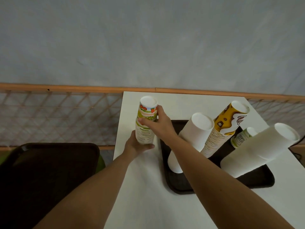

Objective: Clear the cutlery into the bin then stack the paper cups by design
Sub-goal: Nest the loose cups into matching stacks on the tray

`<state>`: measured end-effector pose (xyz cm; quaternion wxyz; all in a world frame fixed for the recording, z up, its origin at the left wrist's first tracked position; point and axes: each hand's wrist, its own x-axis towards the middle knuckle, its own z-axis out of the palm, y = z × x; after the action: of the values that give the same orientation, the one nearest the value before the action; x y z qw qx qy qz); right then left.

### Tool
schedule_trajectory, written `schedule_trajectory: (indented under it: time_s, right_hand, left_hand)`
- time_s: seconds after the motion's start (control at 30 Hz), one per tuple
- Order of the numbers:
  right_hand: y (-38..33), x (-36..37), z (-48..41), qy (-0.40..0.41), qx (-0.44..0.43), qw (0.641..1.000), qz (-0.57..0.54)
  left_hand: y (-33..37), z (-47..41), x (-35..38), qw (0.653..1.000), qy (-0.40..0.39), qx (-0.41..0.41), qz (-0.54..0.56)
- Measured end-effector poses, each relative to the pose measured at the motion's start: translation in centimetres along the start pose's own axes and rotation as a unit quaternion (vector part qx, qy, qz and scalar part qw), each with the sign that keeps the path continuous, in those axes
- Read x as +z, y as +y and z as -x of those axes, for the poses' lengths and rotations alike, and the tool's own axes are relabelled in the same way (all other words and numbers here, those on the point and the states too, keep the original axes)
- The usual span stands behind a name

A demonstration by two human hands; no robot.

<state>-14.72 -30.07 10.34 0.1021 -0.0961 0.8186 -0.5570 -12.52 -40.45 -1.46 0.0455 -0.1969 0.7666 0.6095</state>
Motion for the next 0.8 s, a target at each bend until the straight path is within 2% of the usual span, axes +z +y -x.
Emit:
schedule_trajectory:
  time_s: [0.3,0.53,0.8]
  right_hand:
    - [-1.0,0.8,0.1,-0.014,0.014,1.0,0.005]
    - [-1.5,1.4,1.3,-0.027,0.019,0.999,0.017]
    - [-3.0,1.1,4.6,-0.063,0.002,0.997,0.045]
  left_hand:
    - [-1.2,1.5,-1.0,0.999,0.025,0.008,0.026]
    - [-2.1,3.8,-2.0,0.996,-0.016,-0.023,0.086]
    - [-2.2,7.7,-2.8,0.99,-0.06,-0.004,0.127]
